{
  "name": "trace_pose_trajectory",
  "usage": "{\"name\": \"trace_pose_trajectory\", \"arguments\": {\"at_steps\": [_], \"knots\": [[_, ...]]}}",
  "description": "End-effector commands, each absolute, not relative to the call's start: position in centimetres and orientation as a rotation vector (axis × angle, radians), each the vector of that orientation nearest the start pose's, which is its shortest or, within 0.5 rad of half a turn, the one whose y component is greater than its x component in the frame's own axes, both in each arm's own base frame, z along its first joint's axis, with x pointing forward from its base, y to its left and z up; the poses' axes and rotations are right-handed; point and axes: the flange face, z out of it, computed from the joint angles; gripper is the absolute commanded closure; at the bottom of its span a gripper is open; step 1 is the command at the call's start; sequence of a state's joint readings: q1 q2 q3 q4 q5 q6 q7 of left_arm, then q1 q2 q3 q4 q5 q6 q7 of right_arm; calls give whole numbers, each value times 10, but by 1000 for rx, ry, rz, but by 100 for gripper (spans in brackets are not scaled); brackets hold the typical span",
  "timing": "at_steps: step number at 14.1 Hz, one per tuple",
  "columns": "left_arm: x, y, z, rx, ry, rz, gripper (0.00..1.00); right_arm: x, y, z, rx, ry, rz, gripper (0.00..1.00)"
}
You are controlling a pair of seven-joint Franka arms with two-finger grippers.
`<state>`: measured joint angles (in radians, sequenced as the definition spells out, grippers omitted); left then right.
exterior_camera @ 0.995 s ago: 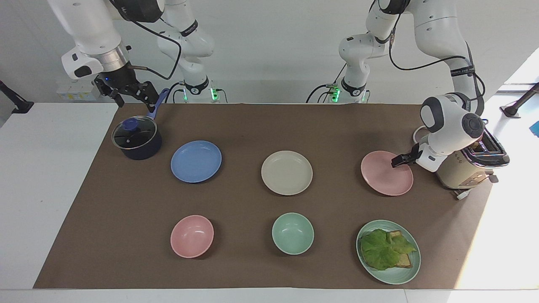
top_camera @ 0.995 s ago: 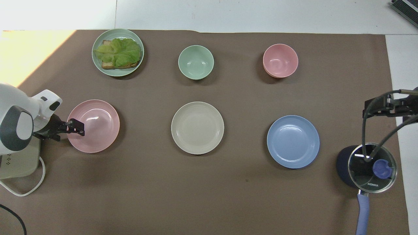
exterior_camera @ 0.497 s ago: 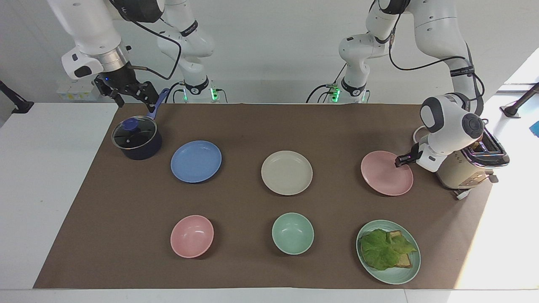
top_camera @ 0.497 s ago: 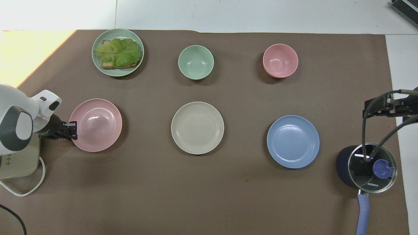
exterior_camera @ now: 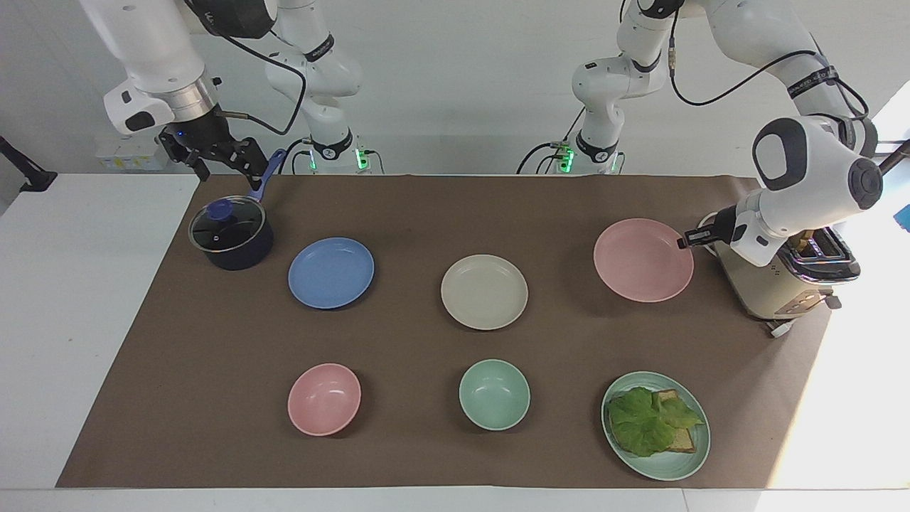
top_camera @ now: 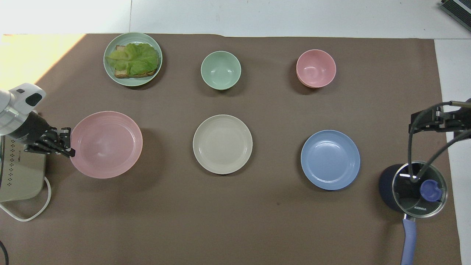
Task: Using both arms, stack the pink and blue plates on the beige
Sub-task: 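Lift the pink plate with the left gripper onto the beige plate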
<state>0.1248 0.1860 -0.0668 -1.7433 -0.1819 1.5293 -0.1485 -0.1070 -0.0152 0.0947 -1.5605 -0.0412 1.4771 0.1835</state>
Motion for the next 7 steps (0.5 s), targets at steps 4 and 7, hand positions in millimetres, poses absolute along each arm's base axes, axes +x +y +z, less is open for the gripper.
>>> {"name": "trace_pose_trajectory", "arguments": {"at_steps": [4,7], "knots": [[543,-176,427,-3216,-462,578,100,536,-19,628,-3148,295,129,0],[521,-234,387,-3265,-383,455,100,536,-20,628,-3147,300,129,0]]}}
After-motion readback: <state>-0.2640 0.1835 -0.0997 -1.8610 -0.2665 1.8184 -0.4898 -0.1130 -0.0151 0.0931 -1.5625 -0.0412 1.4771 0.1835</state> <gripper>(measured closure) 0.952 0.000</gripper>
